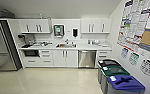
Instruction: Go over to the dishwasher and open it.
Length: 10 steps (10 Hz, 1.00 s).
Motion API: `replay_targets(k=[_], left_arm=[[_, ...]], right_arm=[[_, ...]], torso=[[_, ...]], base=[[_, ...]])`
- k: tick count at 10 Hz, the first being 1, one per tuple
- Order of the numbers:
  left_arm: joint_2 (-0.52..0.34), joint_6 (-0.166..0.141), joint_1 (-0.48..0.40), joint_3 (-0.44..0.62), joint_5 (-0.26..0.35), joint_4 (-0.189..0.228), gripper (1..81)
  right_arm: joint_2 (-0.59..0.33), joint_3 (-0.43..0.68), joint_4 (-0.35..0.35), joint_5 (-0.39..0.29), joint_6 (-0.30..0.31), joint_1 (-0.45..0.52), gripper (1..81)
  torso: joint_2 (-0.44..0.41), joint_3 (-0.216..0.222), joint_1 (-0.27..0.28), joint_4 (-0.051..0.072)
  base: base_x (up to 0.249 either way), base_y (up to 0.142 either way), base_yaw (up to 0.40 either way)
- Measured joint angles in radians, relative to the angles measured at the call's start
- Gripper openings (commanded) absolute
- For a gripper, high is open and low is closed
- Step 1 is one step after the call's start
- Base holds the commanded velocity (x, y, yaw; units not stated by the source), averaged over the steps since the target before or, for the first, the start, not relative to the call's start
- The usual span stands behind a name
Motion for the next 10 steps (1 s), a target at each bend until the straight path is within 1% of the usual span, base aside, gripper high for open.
replay_targets(k=[4, 10], left_arm=[[0.000, 0.000, -0.004, 0.000, 0.000, 0.000, 81.1], [0.000, 0.000, 0.003, 0.000, 0.002, 0.000, 81.1]], right_arm=[[0.003, 0.000, 0.000, 0.001, 0.000, 0.005, 81.1], [0.002, 0.000, 0.000, -0.001, 0.000, -0.003, 81.1]], torso=[[0.000, 0.000, 0.001, 0.000], [0.001, 0.000, 0.000, 0.000]], base=[[0.083, 0.000, 0.000], [0.000, 0.000, 0.000]])
